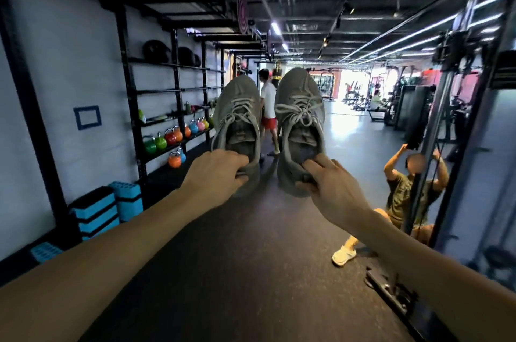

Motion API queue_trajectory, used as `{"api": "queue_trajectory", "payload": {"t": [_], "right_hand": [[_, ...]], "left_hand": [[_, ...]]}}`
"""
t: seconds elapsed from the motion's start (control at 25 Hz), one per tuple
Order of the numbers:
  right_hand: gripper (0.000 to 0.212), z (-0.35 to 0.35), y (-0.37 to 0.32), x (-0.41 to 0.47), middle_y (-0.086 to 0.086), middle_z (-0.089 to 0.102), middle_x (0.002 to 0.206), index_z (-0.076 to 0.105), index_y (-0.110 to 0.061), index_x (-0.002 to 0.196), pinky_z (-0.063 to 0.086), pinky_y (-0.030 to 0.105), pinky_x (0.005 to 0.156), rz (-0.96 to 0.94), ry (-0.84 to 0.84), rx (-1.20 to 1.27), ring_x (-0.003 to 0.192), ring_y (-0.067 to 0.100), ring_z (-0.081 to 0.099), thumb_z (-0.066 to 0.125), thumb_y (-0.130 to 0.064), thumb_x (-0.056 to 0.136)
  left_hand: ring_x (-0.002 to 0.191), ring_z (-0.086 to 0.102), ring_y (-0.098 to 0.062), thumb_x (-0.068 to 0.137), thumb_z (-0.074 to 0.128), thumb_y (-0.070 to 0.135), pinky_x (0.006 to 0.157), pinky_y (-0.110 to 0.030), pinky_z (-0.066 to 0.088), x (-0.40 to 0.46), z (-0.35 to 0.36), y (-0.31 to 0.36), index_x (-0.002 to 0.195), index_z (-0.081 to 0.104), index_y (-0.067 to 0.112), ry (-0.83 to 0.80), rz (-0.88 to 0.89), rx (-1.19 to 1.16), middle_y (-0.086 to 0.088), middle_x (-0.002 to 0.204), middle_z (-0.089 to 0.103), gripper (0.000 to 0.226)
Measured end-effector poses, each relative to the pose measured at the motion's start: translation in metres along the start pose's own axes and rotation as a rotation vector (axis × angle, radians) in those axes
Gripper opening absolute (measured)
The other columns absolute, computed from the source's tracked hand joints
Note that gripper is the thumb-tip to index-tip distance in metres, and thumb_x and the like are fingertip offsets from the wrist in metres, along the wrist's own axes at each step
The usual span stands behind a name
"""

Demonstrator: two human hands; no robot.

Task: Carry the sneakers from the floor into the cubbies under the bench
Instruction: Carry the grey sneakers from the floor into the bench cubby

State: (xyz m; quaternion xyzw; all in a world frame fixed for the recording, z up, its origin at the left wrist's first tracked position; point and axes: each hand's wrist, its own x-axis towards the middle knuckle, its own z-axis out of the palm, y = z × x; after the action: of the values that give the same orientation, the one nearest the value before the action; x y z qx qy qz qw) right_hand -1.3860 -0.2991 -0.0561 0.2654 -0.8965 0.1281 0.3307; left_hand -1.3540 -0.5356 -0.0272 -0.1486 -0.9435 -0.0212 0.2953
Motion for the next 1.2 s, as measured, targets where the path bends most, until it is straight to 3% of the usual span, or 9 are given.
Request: {"api": "queue_trajectory", "payload": {"t": [0.2, 0.68, 0.8, 0.92, 1.2], "right_hand": [[0.017, -0.076, -0.015, -0.032, 0.006, 0.048, 0.105, 0.052, -0.016, 0.099, 0.040, 0.036, 0.064, 0.028, 0.056, -0.054, 0.099, 0.033, 0.051, 0.057, -0.030, 0.091], [0.027, -0.280, -0.048, -0.214, 0.006, 0.049, 0.105, 0.054, -0.017, 0.104, 0.047, 0.042, 0.067, 0.191, 0.035, -0.271, 0.101, 0.036, 0.051, 0.060, -0.035, 0.086], [0.027, -0.340, -0.060, -0.263, 0.006, 0.049, 0.106, 0.054, -0.017, 0.104, 0.048, 0.044, 0.069, 0.271, 0.046, -0.369, 0.101, 0.034, 0.051, 0.059, -0.037, 0.086], [0.022, -0.392, -0.083, -0.315, 0.005, 0.048, 0.103, 0.052, -0.017, 0.098, 0.048, 0.042, 0.068, 0.355, 0.080, -0.461, 0.100, 0.034, 0.052, 0.060, -0.035, 0.088], [0.022, -0.501, -0.163, -0.466, 0.005, 0.050, 0.103, 0.053, -0.018, 0.099, 0.046, 0.039, 0.069, 0.614, 0.107, -0.644, 0.102, 0.033, 0.052, 0.061, -0.035, 0.087]], "left_hand": [[0.083, 0.060, -0.021, 0.088, 0.063, 0.034, 0.066, -0.032, 0.047, -0.025, -0.061, 0.043, 0.086, 0.059, 0.020, 0.074, 0.066, 0.011, 0.003, 0.085, 0.061, 0.015], [0.077, 0.060, -0.026, 0.085, 0.066, 0.035, 0.065, -0.035, 0.049, -0.121, -0.175, 0.211, 0.077, 0.056, 0.020, 0.114, 0.266, -0.157, -0.001, 0.079, 0.063, 0.020], [0.074, 0.060, -0.025, 0.086, 0.066, 0.034, 0.062, -0.035, 0.049, -0.137, -0.203, 0.257, 0.072, 0.050, 0.022, 0.127, 0.353, -0.225, 0.000, 0.073, 0.059, 0.024], [0.073, 0.061, -0.025, 0.084, 0.067, 0.035, 0.056, -0.030, 0.037, -0.156, -0.229, 0.301, 0.069, 0.043, 0.025, 0.165, 0.470, -0.313, -0.001, 0.076, 0.062, 0.030], [0.072, 0.062, -0.026, 0.084, 0.070, 0.032, 0.056, -0.029, 0.035, -0.228, -0.276, 0.425, 0.073, 0.052, 0.026, 0.207, 0.775, -0.540, -0.002, 0.076, 0.065, 0.022]]}}
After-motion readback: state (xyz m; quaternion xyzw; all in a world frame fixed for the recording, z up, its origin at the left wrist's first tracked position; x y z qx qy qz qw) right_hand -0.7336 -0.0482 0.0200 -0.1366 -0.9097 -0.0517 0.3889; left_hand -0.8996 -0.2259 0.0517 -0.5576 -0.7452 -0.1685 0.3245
